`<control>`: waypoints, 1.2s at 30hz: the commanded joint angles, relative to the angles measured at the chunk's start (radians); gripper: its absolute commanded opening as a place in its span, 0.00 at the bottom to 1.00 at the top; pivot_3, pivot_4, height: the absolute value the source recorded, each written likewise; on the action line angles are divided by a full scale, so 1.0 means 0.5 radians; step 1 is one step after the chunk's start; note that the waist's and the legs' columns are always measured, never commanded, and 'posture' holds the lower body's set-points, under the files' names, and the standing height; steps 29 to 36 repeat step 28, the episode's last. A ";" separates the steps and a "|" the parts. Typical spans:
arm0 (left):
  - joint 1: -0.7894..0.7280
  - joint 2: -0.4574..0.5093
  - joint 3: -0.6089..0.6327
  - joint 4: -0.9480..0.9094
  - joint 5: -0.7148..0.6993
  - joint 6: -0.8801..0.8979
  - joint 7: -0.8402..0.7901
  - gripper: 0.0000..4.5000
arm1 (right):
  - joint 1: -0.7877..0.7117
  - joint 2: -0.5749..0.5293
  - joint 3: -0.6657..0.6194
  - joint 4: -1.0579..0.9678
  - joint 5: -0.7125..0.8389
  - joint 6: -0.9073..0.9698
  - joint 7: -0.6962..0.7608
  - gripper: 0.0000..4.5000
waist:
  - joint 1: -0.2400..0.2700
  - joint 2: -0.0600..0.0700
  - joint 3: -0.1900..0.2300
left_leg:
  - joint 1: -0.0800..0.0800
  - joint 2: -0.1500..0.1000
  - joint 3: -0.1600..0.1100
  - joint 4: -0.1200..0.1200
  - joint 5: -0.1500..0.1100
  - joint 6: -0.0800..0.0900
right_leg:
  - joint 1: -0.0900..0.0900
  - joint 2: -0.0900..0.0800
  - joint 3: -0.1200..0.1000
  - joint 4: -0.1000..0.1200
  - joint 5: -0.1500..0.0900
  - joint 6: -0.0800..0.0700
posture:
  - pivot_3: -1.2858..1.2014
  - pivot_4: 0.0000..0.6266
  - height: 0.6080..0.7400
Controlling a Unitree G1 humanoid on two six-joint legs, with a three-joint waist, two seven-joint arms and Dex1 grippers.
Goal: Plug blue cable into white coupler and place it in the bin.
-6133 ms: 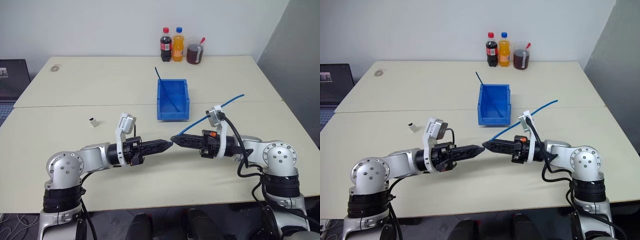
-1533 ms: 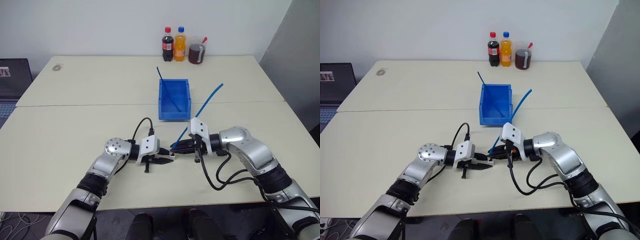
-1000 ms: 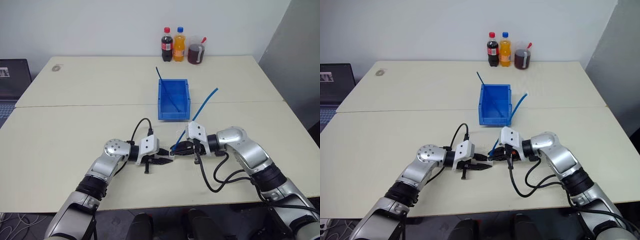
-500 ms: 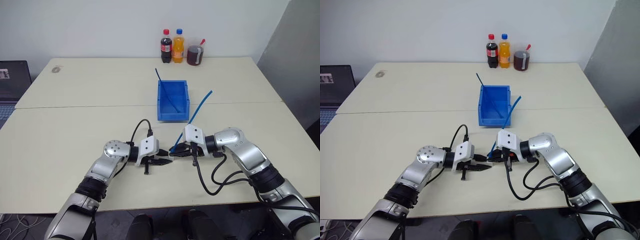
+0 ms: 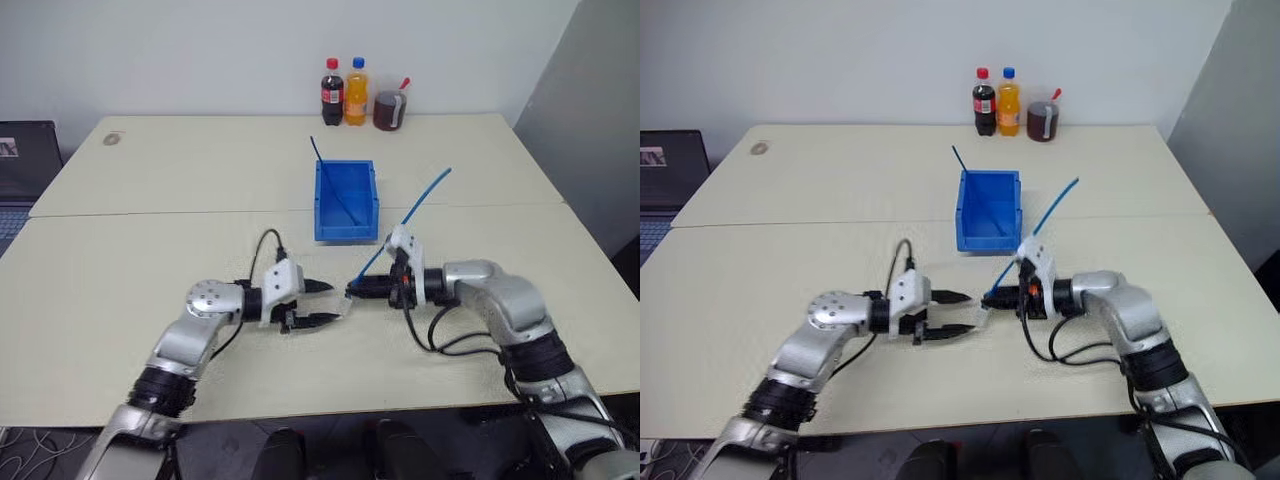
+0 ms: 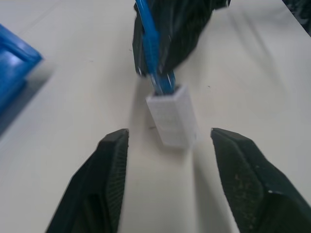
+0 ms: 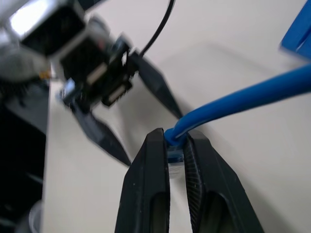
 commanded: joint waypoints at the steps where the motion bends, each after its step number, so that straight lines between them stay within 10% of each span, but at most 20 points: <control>1: 0.002 0.020 0.213 -0.339 -0.158 0.269 0.215 0.86 | -0.387 0.065 -0.271 0.300 0.120 0.161 -0.176 0.04 | 0.001 0.001 0.000 | 0.000 0.000 -0.002 -0.001 0.000 0.000 | 0.001 0.000 -0.001 0.000 0.000 0.000 | 0.52 0.24 1.00; 9: 0.022 -0.150 0.377 -0.820 -0.123 0.635 0.880 0.99 | -1.157 0.178 -0.226 1.870 -0.366 -0.690 -0.401 0.04 | 0.014 0.000 0.001 | -0.002 -0.002 0.002 -0.003 0.000 0.000 | 0.001 -0.002 0.002 -0.006 0.005 -0.008 | 0.52 0.24 1.00; 14: 0.159 -0.293 0.280 -1.028 -0.119 0.743 1.087 1.00 | -1.375 0.215 -0.251 2.400 -0.535 -1.065 -0.465 0.32 | 0.020 -0.002 0.002 | -0.004 -0.003 0.009 -0.003 0.000 0.000 | -0.001 -0.005 0.006 -0.007 0.006 -0.009 | 0.52 0.24 1.00; 23: 0.159 -0.307 0.338 -1.011 -0.120 0.811 1.228 1.00 | -1.477 0.160 -0.256 2.561 -0.749 -1.325 -0.560 0.81 | 0.020 -0.001 0.002 | -0.003 -0.002 0.008 -0.004 0.000 0.000 | -0.004 -0.004 0.005 -0.003 0.006 -0.010 | 0.52 0.24 1.00; 36: 0.164 -0.351 0.429 -0.922 -0.123 0.896 1.375 1.00 | -1.329 -0.008 -0.186 2.361 -0.856 -1.413 -0.413 0.81 | 0.021 -0.001 0.002 | -0.004 -0.002 0.009 -0.003 0.000 0.000 | -0.004 -0.004 0.005 -0.004 0.006 -0.010 | 0.52 0.24 1.00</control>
